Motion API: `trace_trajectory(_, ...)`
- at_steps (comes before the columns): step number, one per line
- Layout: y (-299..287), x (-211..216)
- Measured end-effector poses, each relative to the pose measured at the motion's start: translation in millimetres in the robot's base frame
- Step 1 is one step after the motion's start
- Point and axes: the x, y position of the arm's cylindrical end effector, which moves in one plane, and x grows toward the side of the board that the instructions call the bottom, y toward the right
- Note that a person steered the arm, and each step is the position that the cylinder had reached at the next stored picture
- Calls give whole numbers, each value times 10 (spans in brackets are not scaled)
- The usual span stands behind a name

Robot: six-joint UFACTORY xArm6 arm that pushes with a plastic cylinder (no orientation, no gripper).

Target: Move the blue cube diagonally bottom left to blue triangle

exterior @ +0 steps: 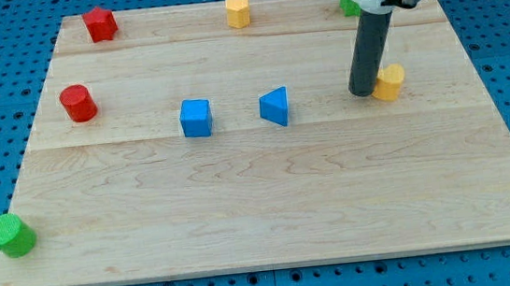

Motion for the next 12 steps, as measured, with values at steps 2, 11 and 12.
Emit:
trace_trajectory(2,-469,-115)
trace_trajectory(11,-2288,123)
trace_trajectory(12,-2532,819)
